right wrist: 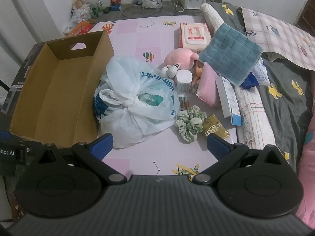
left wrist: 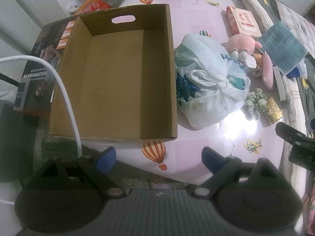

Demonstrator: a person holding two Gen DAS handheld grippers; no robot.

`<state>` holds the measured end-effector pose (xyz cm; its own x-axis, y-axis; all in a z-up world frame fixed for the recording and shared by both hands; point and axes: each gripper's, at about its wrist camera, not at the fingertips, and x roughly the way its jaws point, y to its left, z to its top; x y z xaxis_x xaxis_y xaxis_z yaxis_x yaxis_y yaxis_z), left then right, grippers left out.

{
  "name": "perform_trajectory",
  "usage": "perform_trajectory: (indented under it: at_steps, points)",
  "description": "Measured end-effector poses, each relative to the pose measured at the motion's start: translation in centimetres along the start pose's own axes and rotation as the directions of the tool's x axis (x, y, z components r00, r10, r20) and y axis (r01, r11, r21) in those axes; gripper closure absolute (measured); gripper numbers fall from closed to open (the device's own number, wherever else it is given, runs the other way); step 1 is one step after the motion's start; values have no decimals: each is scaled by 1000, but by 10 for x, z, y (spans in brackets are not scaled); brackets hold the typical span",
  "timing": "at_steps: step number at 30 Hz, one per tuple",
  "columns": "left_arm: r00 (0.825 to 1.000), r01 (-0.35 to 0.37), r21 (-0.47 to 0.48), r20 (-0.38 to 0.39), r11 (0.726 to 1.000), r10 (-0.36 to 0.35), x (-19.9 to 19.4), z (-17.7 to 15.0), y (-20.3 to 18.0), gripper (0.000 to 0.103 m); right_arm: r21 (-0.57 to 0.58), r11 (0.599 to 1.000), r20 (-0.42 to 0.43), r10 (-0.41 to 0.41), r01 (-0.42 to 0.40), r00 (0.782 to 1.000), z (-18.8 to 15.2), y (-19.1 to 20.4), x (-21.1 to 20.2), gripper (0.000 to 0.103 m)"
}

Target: Organize soft objects

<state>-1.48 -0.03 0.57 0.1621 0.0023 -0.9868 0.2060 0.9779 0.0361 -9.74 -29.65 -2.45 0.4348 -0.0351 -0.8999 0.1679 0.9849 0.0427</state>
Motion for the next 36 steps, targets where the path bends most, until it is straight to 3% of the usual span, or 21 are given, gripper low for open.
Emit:
perform_trajectory:
  at_steps: [36]
  points:
    - [1000,-4,-2,-1,1000,4,1,5,6,8,-4,1000,-5,1,-1,1000,1,4,6,1]
